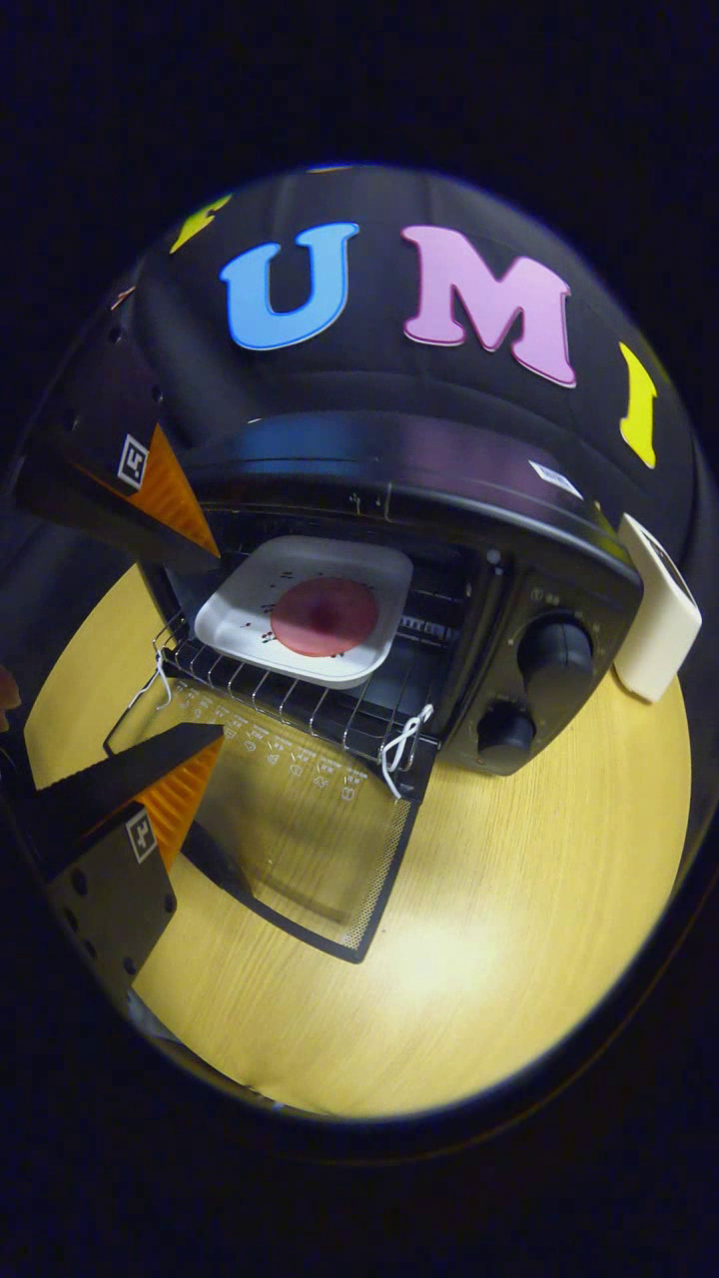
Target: Open the toaster oven, put the food inside, and close the toaster oven door.
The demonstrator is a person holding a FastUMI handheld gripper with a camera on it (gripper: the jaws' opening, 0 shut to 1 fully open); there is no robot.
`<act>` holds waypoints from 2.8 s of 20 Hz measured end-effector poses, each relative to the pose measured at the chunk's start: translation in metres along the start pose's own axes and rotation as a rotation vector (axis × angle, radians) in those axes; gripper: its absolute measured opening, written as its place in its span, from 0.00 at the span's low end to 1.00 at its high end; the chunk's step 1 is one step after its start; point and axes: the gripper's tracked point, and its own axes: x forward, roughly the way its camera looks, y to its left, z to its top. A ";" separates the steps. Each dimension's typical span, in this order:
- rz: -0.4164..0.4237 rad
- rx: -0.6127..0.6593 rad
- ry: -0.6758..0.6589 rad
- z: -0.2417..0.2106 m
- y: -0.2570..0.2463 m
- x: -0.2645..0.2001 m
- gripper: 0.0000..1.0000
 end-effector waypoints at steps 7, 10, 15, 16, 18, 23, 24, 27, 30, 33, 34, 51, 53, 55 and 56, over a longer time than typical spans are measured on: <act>-0.024 -0.608 -0.093 0.021 -0.026 -0.046 0.99; -0.052 -0.851 -0.051 0.008 -0.040 -0.059 0.99; -0.153 -1.007 0.063 -0.025 -0.091 -0.057 0.99; -0.170 -1.016 0.101 -0.035 -0.101 -0.053 0.99; -0.219 -1.061 0.157 -0.049 -0.122 -0.044 0.99; -0.318 -1.134 0.203 -0.062 -0.155 -0.010 0.99; -0.333 -1.133 0.207 -0.063 -0.159 -0.004 0.99; -0.363 -1.133 0.191 -0.064 -0.161 0.013 0.99; -0.393 -1.112 0.186 -0.064 -0.163 0.024 0.99; -0.405 -1.128 0.130 -0.053 -0.154 0.036 0.98; -0.413 -1.136 0.114 -0.049 -0.150 0.039 0.98; -0.251 -1.157 -0.036 -0.048 -0.118 -0.003 0.98; -0.211 -1.183 -0.080 -0.045 -0.106 -0.015 0.97; -0.170 -1.205 -0.128 -0.042 -0.090 -0.022 0.98; -0.148 -1.208 -0.152 -0.040 -0.080 -0.027 0.98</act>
